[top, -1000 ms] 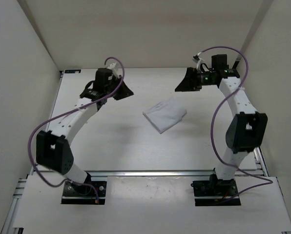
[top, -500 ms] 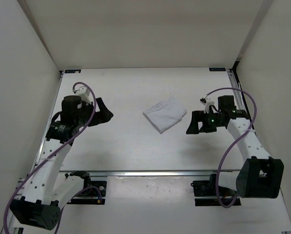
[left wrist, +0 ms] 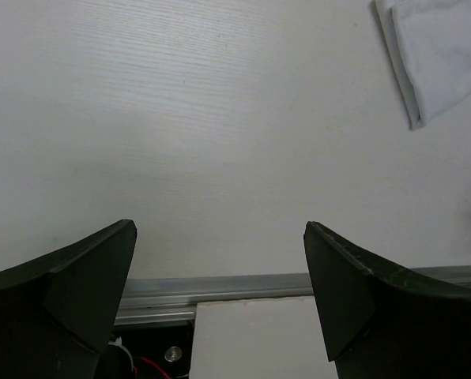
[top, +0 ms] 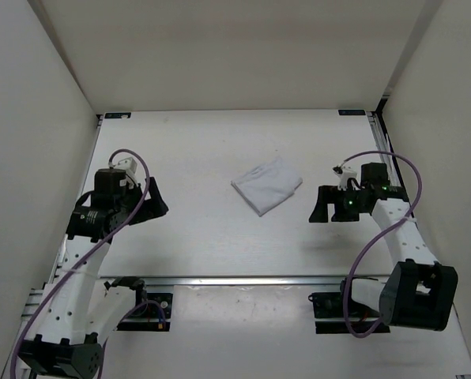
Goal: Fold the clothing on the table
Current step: Fold the skirt
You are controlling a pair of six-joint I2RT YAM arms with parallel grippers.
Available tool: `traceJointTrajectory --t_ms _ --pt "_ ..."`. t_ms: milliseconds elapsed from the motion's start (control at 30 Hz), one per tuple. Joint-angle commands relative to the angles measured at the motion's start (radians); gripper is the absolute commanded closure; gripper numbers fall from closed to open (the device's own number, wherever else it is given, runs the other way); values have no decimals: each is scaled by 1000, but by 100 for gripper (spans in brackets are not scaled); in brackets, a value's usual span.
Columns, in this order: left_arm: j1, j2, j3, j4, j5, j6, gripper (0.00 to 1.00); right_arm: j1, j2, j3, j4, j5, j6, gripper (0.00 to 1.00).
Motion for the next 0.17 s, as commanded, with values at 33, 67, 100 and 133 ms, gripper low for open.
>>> traceJointTrajectory --t_ms 33,67,100,133 --pt "23 -21 -11 -33 0 6 1 2 -28 -2 -2 14 -24 1" --pt "34 -22 -6 -45 21 11 1 5 -26 -3 3 16 -25 1" --pt "28 -19 -3 -41 10 8 2 -1 -28 0 1 14 -21 0" --pt "20 -13 0 -54 -30 -18 1 -1 -31 2 6 23 -25 1"
